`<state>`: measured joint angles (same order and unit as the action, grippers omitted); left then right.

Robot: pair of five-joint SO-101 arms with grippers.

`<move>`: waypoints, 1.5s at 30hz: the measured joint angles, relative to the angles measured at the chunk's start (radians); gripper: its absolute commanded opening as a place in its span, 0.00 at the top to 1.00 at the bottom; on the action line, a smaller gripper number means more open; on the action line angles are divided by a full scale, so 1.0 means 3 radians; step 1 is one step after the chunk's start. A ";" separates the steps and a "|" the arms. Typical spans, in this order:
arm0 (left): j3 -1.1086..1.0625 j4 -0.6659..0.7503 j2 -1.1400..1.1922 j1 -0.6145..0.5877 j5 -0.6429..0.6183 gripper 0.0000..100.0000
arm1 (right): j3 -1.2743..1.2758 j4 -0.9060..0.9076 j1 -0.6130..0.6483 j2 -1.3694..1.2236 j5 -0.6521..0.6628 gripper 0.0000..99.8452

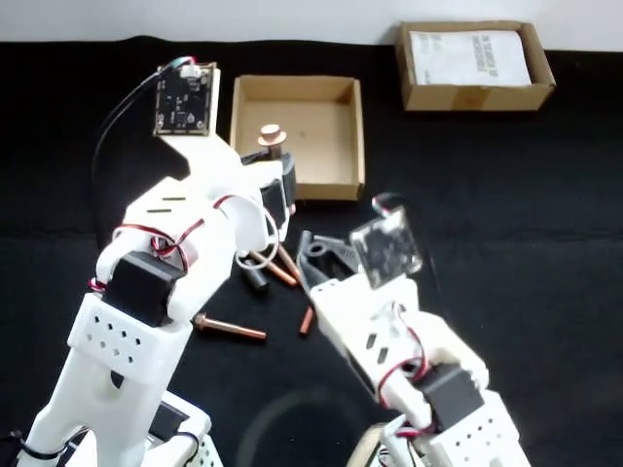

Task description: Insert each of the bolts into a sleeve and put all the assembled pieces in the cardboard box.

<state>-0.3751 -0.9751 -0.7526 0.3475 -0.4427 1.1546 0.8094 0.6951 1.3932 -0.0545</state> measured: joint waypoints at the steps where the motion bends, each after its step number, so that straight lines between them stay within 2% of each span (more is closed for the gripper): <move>1: 0.0000 -0.0051 0.0000 0.0000 -0.0005 0.99 | 0.0082 -0.0005 0.0036 0.0087 0.0000 0.99; 10: -0.0138 -0.0276 -0.0097 0.0138 0.0000 0.99 | 0.0332 -0.0435 0.0159 0.0302 0.0000 0.99; 19: -0.0742 0.0148 -0.0639 0.0133 -0.0005 0.99 | 0.0338 -0.0440 0.0159 0.0302 0.0000 0.99; 26: -0.0767 0.0179 -0.0706 0.0322 0.0000 0.99 | 0.0338 -0.0440 0.0225 0.0302 0.0000 0.99; 39: -0.0772 0.0164 -0.0905 0.0317 -0.0005 0.99 | 0.0338 -0.0445 0.0225 0.0302 0.0000 0.99; 45: -0.0967 0.0118 -0.0962 0.0327 -0.0164 0.99 | 0.0338 -0.0496 0.0225 0.0302 0.0000 0.99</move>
<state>-0.6651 -0.9398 -1.0411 0.4457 -0.4918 1.2559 0.6605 0.7626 1.4837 -0.0545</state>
